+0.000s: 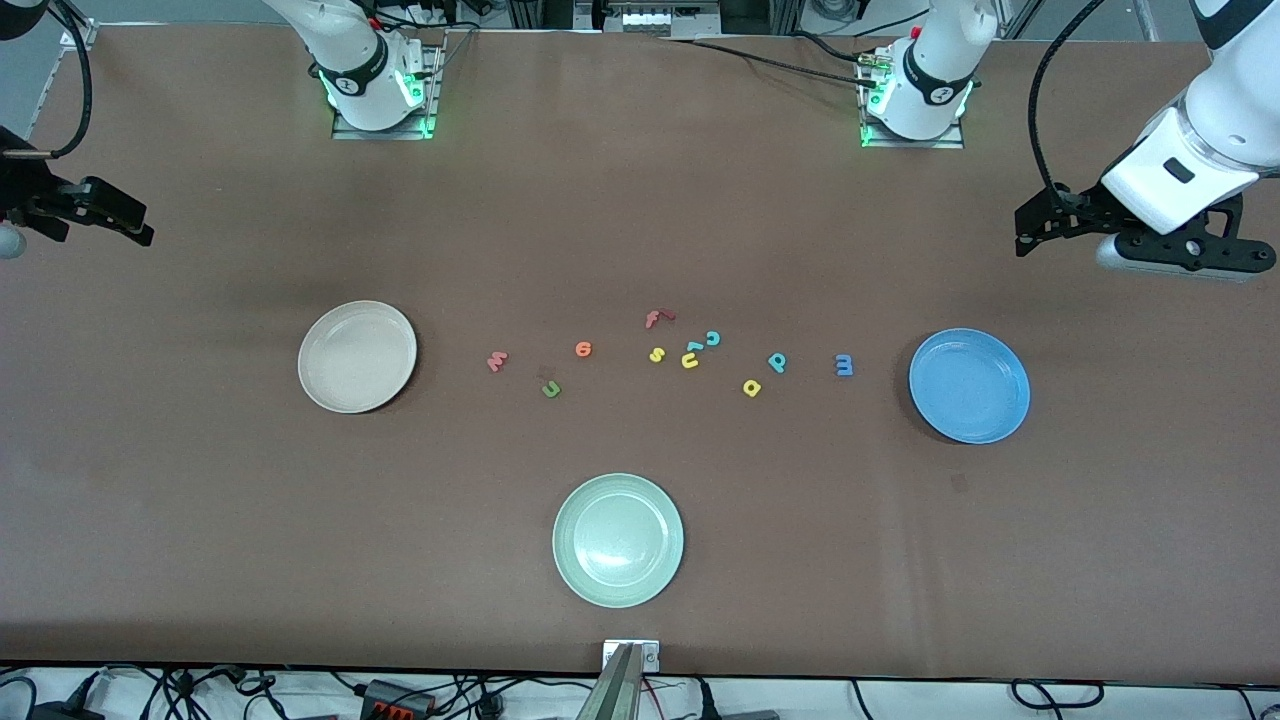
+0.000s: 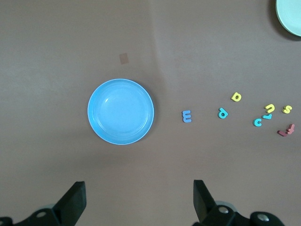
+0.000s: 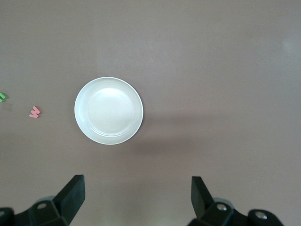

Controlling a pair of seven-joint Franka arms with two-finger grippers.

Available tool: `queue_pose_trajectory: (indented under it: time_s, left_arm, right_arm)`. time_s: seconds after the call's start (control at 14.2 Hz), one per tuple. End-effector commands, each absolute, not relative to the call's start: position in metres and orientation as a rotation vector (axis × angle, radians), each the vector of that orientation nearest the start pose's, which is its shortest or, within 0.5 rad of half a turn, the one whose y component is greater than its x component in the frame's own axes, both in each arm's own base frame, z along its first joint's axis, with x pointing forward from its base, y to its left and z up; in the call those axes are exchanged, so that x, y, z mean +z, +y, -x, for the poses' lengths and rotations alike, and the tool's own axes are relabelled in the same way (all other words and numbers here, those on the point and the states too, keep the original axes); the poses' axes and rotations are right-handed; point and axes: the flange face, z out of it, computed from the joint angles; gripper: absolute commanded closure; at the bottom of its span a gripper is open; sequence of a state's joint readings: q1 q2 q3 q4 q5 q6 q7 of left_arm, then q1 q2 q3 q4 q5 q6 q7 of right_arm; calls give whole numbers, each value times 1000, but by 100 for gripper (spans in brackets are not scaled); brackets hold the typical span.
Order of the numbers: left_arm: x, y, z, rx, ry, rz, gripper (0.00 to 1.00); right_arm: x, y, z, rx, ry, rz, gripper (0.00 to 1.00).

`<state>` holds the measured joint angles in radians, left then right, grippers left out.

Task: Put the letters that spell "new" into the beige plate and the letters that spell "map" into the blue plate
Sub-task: 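Grasp the pink w with the right gripper while the left gripper reaches the blue E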

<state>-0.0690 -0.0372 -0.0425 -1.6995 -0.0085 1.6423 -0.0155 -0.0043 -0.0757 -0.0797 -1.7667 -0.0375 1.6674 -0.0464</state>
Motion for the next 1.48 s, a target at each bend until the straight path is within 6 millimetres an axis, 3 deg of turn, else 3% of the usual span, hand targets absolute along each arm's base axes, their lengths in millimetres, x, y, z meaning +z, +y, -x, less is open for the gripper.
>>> queue_pose_trajectory:
  time_s: [0.0,0.21,0.35,0.42,0.56,0.92,1.41]
  left_arm:
    - [594,-64,-536,26,150,3157,0]
    - [594,-64,-536,26,150,3157,0]
    - [595,-64,-536,24,150,3157,0]
    - [595,-64,-536,24,150,3157,0]
    - [596,-65,-536,22,152,3157,0]
    - [596,-65,-536,22,152,3157,0]
    - [595,-67,-536,24,152,3157,0]
  right_arm:
    - [585,-49,-532,38,37,3176,0]
    - [584,-50,-532,41,34,3178,0]
    - [565,-47,-540,94,30,3178,0]
    - [548,-36,-548,141,2,3171,0]
    - [513,-1,-563,222,-91,3165,0]
    - [411,112,-588,341,-352,3156,0]
    - [287,246,-586,242,44,3245,0]
